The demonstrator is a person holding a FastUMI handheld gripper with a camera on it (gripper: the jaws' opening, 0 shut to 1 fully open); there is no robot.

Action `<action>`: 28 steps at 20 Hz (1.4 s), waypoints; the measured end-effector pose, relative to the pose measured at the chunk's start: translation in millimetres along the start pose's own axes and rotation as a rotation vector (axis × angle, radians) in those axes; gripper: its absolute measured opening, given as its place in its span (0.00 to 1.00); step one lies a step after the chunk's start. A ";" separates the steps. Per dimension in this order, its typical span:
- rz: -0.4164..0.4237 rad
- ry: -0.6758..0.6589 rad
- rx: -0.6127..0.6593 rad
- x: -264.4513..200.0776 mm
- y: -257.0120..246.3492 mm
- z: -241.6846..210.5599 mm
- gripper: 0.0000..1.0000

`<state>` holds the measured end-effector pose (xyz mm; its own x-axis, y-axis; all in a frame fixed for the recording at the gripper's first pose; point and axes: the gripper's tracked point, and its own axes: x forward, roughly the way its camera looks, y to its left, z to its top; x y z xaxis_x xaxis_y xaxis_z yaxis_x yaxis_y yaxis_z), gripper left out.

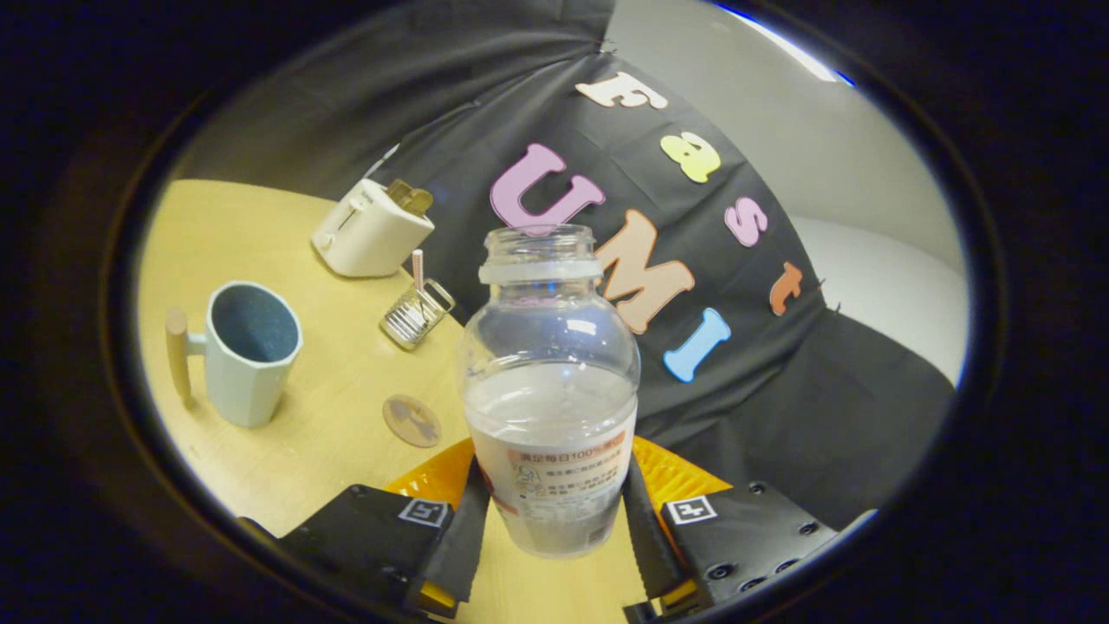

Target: Take the bottle from table, then pour the juice into the cup, finally place the bottle on the coaster

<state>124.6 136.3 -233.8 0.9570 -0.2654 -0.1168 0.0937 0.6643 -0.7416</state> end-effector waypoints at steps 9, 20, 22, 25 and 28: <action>-0.031 -0.035 -0.298 2.1 28.8 18.8 0.76; -0.042 -0.081 -0.534 8.9 60.9 14.7 0.75; -0.040 -0.083 -0.557 9.0 62.1 17.3 0.75; -0.044 -0.096 -0.601 10.5 63.2 23.0 0.75; -0.050 -0.108 -0.641 7.2 63.3 29.6 0.76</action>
<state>145.6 197.1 -262.1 0.9811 -0.1911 -0.0291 -0.0109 0.0958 -0.9953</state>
